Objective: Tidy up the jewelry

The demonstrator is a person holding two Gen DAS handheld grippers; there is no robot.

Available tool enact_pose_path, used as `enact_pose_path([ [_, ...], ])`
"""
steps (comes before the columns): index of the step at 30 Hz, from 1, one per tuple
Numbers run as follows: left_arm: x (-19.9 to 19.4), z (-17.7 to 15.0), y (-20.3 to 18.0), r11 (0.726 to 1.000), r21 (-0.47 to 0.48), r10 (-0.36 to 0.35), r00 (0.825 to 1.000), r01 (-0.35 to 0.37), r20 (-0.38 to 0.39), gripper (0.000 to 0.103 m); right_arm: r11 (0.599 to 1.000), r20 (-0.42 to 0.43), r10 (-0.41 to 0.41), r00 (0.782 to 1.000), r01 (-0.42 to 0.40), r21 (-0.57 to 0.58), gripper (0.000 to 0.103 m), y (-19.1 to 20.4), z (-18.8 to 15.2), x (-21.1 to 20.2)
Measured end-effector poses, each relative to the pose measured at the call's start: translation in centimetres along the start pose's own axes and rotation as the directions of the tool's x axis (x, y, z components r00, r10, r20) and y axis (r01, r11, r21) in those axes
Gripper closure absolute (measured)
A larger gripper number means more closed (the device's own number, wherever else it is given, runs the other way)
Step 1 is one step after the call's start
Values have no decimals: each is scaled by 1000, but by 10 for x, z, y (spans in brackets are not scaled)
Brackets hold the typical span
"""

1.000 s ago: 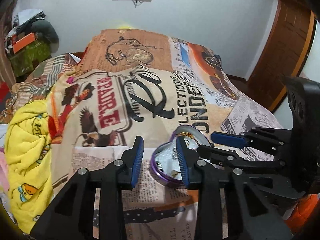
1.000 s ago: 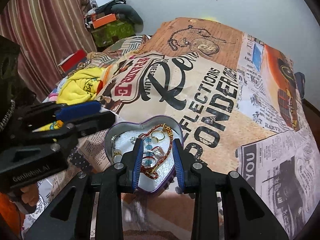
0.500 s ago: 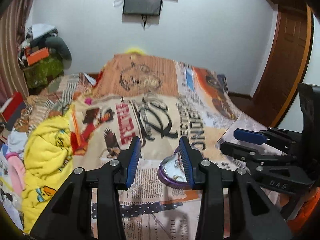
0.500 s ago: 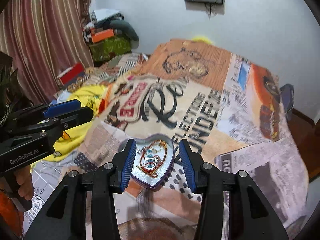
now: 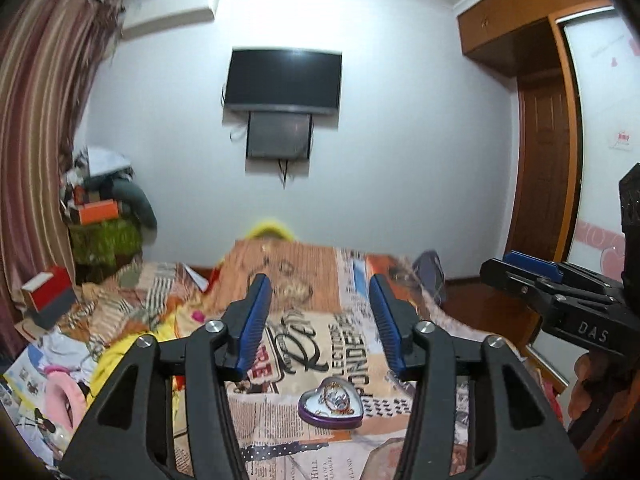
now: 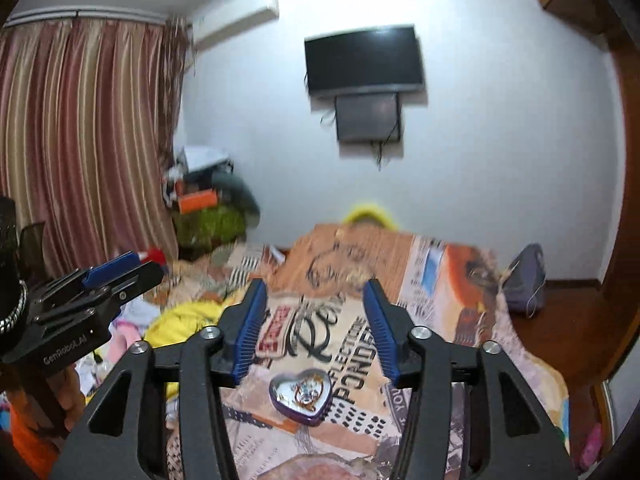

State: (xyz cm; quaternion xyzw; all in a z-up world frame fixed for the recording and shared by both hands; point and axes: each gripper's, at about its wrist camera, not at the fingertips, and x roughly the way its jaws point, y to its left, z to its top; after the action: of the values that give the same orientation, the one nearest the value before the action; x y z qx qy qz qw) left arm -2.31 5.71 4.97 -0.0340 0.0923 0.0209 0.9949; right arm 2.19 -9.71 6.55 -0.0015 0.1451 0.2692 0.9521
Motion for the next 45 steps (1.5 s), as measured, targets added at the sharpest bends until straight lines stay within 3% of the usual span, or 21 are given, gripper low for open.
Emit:
enact_pose_path([
  [3, -19, 1, -7, 1000, 15, 22, 999, -22, 45, 37, 999, 56, -38, 998, 39, -16, 37, 11, 1, -19],
  [5, -27, 1, -11, 999, 24, 37, 998, -38, 60, 20, 997, 80, -65, 995, 67, -28, 21, 18, 0, -28],
  [8, -39, -1, -14, 999, 19, 48, 995, -50, 83, 2, 993, 109, -103, 989, 108, -40, 12, 26, -3, -34],
  [14, -49, -5, -15, 997, 8, 72, 994, -73, 85, 1, 988, 131, -147, 980, 152, -29, 1, 28, -5, -35],
  [45, -40, -16, -18, 993, 8, 116, 992, -117, 40, 1, 988, 79, -153, 985, 153, -2, 1, 25, -21, -47],
])
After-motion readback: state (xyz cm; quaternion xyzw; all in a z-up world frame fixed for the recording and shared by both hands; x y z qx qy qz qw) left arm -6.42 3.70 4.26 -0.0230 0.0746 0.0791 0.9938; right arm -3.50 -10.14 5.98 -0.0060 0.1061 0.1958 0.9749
